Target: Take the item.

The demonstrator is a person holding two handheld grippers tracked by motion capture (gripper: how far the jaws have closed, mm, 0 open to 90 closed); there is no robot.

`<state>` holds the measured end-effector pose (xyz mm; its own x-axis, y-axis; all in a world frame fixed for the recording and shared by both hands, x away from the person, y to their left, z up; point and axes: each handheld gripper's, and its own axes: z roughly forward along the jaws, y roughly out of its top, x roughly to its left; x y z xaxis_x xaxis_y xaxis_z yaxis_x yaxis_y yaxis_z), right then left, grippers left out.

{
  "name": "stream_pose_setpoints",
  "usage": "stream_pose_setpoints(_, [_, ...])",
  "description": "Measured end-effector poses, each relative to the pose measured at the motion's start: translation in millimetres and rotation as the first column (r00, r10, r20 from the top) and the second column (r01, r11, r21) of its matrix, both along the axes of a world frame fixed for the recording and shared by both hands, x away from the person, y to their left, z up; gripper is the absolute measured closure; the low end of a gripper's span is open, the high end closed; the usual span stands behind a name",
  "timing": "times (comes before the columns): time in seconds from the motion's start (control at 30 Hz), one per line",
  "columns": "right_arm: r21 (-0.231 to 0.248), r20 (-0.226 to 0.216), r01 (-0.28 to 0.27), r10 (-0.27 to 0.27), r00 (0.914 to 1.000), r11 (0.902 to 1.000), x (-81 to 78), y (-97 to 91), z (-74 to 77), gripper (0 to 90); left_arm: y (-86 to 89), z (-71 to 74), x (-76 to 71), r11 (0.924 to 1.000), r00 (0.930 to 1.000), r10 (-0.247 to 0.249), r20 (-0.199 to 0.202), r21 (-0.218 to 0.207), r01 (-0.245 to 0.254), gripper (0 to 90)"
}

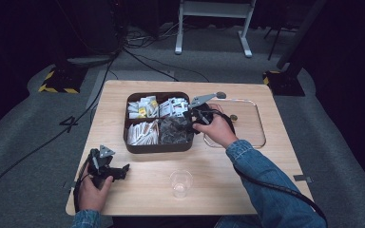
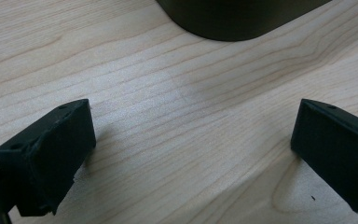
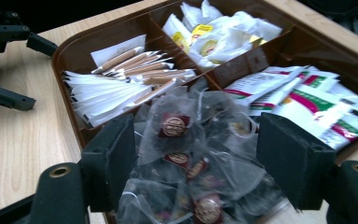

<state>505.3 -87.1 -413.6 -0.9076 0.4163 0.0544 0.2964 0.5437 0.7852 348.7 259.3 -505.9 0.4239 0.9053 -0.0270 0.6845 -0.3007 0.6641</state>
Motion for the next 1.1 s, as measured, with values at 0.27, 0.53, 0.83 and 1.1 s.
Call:
stream_pose_setpoints(0.27, [-0.001,-0.014,0.0,0.0,0.9999,1.0,-0.4,12.3,-12.3,33.5,0.1,0.0,0.1,1.0,1.0,0.0,0.001,0.002,0.0,0.2])
stream_pose_setpoints(0.53, [-0.011,-0.041,-0.012,0.012,0.9991,0.9999,-1.0,22.3,-25.5,39.6,0.4,0.1,1.0,1.0,1.0,-0.005,0.002,0.002,0.005,0.2])
stream_pose_setpoints(0.83, [-0.041,-0.053,-0.027,0.025,0.9983,0.9988,-2.4,33.8,-37.9,51.2,0.6,0.0,2.1,0.9999,0.9999,-0.011,0.002,0.002,0.011,0.2])
stream_pose_setpoints(1.1, [-0.076,-0.05,-0.014,0.011,0.9987,0.997,-3.2,35.3,-38.7,70.9,0.6,0.0,2.1,0.9999,0.9999,-0.012,0.002,0.002,0.012,0.2])
